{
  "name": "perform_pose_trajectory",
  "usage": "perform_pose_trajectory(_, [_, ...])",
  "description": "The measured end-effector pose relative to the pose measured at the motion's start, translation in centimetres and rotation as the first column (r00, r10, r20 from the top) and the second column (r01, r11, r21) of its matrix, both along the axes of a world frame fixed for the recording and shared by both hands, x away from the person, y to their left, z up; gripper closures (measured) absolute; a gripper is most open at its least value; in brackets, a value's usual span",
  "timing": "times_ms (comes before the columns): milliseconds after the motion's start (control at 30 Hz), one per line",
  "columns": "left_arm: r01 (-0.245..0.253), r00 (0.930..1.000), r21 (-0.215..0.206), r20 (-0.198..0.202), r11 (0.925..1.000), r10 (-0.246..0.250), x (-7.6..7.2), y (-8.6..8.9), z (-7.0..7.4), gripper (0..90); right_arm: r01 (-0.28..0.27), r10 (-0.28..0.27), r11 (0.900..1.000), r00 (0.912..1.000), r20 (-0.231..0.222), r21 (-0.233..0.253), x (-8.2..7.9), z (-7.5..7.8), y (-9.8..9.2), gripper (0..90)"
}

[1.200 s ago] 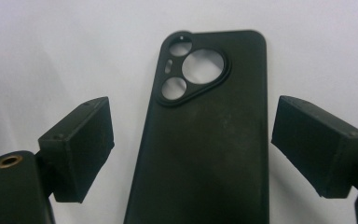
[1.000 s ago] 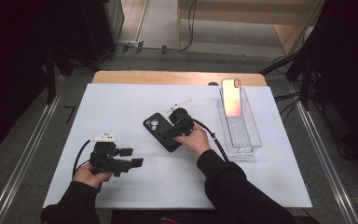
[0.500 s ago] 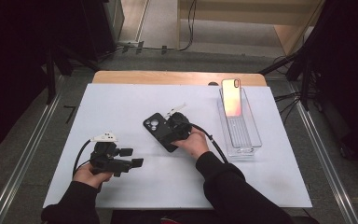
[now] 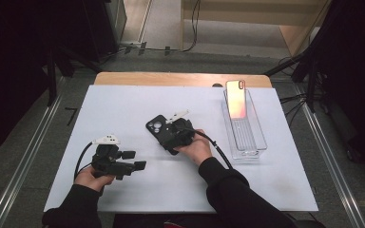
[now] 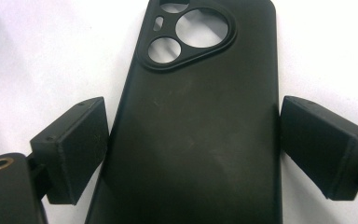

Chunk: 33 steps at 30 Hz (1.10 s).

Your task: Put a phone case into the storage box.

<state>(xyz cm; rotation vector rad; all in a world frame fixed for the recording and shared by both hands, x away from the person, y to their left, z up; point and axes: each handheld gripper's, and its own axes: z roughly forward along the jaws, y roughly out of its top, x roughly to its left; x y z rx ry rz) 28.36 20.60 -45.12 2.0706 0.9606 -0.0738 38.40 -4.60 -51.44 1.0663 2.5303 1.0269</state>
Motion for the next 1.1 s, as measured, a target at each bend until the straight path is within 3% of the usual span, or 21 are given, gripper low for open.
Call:
perform_pose_trajectory(133, [0.000,1.0000,-0.001,-0.002,1.0000,0.000,0.0,0.0,0.0,29.3,-0.009,0.010,1.000,0.9989,0.046,-0.027,-0.4,-0.3,0.2,7.4])
perform_pose_trajectory(667, [-0.006,1.0000,-0.002,-0.005,1.0000,0.006,0.1,0.1,0.0,29.3,0.004,-0.004,1.000,0.9991,0.042,0.004,-0.4,-0.3,-0.3,13.4])
perform_pose_trajectory(867, [-0.016,0.9991,-0.019,-0.039,0.9997,0.015,0.3,0.3,-0.2,28.7,0.020,-0.021,0.998,0.9997,0.013,0.054,-0.1,-0.1,-0.7,15.1])
perform_pose_trajectory(967, [-0.025,0.9988,-0.035,-0.042,0.9991,0.024,0.5,0.5,-0.1,23.9,0.030,-0.030,0.996,0.9995,-0.005,0.082,0.0,0.1,-1.0,15.1])
perform_pose_trajectory(1100, [-0.027,0.9982,-0.074,-0.056,0.9969,0.023,0.5,0.7,0.1,23.8,0.040,-0.039,0.991,0.9992,-0.011,0.132,0.0,1.1,-1.6,15.1])
